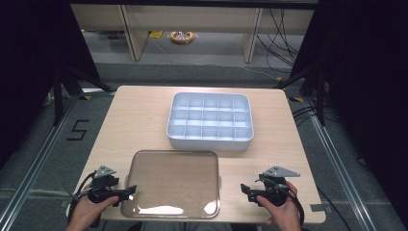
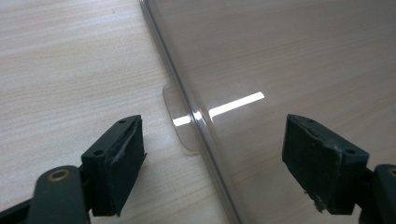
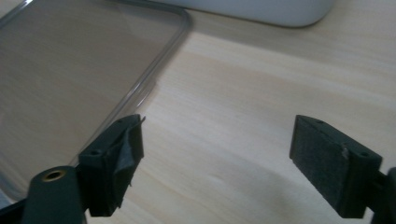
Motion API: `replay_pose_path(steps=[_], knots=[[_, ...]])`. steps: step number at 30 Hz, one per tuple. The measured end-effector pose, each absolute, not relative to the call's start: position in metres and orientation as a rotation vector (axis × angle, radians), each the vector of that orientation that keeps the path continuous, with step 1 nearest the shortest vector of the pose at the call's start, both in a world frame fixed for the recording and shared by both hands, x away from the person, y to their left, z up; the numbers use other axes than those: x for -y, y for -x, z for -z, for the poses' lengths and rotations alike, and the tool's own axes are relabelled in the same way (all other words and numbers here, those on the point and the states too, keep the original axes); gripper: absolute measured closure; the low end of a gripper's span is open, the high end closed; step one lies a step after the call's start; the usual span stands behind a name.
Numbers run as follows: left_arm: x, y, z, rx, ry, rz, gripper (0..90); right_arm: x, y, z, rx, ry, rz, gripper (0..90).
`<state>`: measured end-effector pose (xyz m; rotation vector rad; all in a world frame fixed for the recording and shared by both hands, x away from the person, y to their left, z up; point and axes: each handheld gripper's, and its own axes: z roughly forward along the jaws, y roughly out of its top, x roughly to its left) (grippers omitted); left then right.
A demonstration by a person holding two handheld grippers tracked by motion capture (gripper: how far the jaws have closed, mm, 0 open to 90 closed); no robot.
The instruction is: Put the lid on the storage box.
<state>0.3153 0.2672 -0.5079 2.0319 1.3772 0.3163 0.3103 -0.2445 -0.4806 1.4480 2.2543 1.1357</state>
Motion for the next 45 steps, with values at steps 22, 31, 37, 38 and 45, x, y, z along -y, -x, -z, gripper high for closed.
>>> replay_pose_path(steps=[22,31,37,38,45], knots=[[-0.269,-0.315,0.507,-1.380,-2.033,-0.303,17.7,0.225,-0.304,0.484,-2.306,-1.585,-1.218,24.6],[-0.267,-0.315,0.509,-1.359,-2.063,-0.288,26.6,0.209,-0.305,0.487,-2.354,-1.618,-1.271,24.9],[-0.268,-0.314,0.509,-1.347,-2.064,-0.314,36.3,0.192,-0.319,0.493,-2.364,-1.622,-1.309,26.2],[-0.268,-0.314,0.509,-1.347,-2.064,-0.314,38.2,0.190,-0.322,0.494,-2.368,-1.612,-1.306,26.5],[-0.263,-0.312,0.508,-1.309,-2.091,-0.320,41.7,0.184,-0.333,0.498,-2.353,-1.640,-1.291,26.8]])
